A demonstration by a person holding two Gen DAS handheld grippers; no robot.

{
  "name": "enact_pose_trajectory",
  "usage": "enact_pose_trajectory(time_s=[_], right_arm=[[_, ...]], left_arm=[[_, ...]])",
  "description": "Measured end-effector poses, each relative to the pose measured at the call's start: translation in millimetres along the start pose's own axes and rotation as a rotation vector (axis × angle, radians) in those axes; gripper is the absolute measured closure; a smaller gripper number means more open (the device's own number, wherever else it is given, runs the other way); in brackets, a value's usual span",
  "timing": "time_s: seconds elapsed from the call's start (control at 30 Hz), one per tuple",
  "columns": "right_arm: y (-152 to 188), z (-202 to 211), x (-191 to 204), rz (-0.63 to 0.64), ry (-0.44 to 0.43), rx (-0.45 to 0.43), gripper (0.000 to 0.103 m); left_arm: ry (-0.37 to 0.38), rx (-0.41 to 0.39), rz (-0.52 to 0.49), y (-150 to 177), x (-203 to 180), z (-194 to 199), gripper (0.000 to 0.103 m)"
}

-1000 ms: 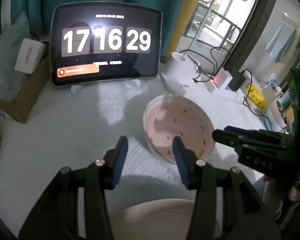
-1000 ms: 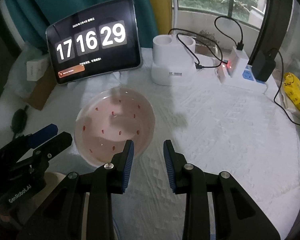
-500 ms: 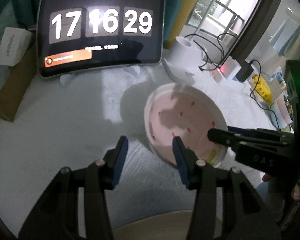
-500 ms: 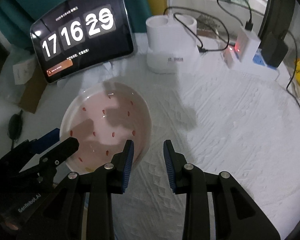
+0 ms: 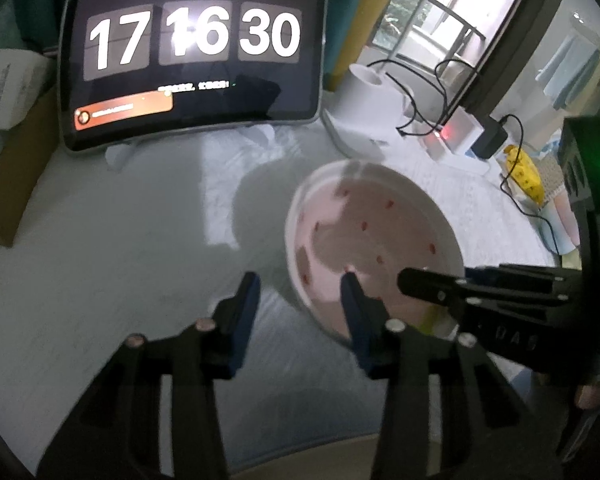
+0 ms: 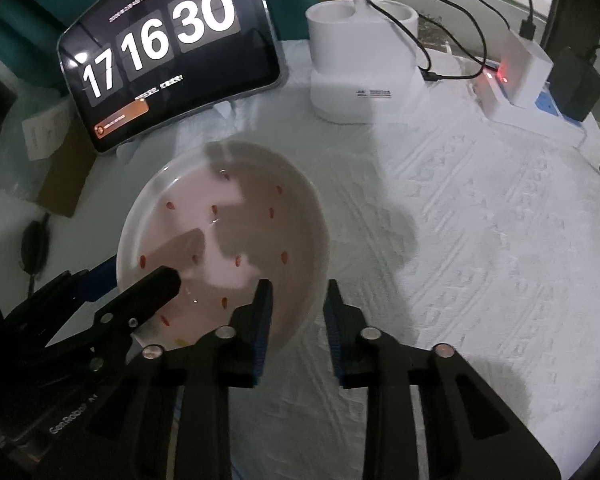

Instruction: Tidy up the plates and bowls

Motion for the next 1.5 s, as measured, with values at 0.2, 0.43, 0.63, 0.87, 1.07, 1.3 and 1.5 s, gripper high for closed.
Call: enact_pose_trajectory(time_s=[0.2,0.43,0.63,0.87,1.07,1.3,1.5], right_arm=[[1.0,1.4,1.2,0.013,0.011,-0.014,0.084],[1.6,7.3,3.5,0.036,0.021,-0.044,0.088],[1.3,16.8,3.2,0.054,0.018,-0.08,0.089],[4.2,31.7,3.9,0.069,0.006,-0.117,0.09],[8.0,40.2,4.3,0.064,-0.01,-0.13,0.09],[12.2,52.7,6.5,0.069,-0.017,-0.15,0.09],[18.3,64.4,6.6,0.069,-0.023,-0.167,0.09]], left_arm=[[-0.009,-0.021,-0.029,-1.9,-5.3,-0.8,0.08],[-0.029,-0.026,-0.031,0.7,-3.3,3.3,0.084],[-0.036,-0.043,-0.036,0.4,-6.6,11.5,0.084],[-0.04,-0.064,-0.043,0.9,-11.8,24.6,0.084],[-0.051,-0.077,-0.051,1.3,-17.2,34.9,0.084],[-0.058,-0.094,-0.055,1.5,-22.5,46.5,0.084],[-0.06,-0.11,-0.064,2.1,-29.6,58.1,0.084]])
Point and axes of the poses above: each gripper's, at about its wrist camera, not at the fingertips, and z roughly against the way its jaws point, x to its left, y to its underside, the point moved 7 cm from there along -z, roughly the way its jaws point, and after that the axes turned 12 degrees about -z, right-handed, at the moved point
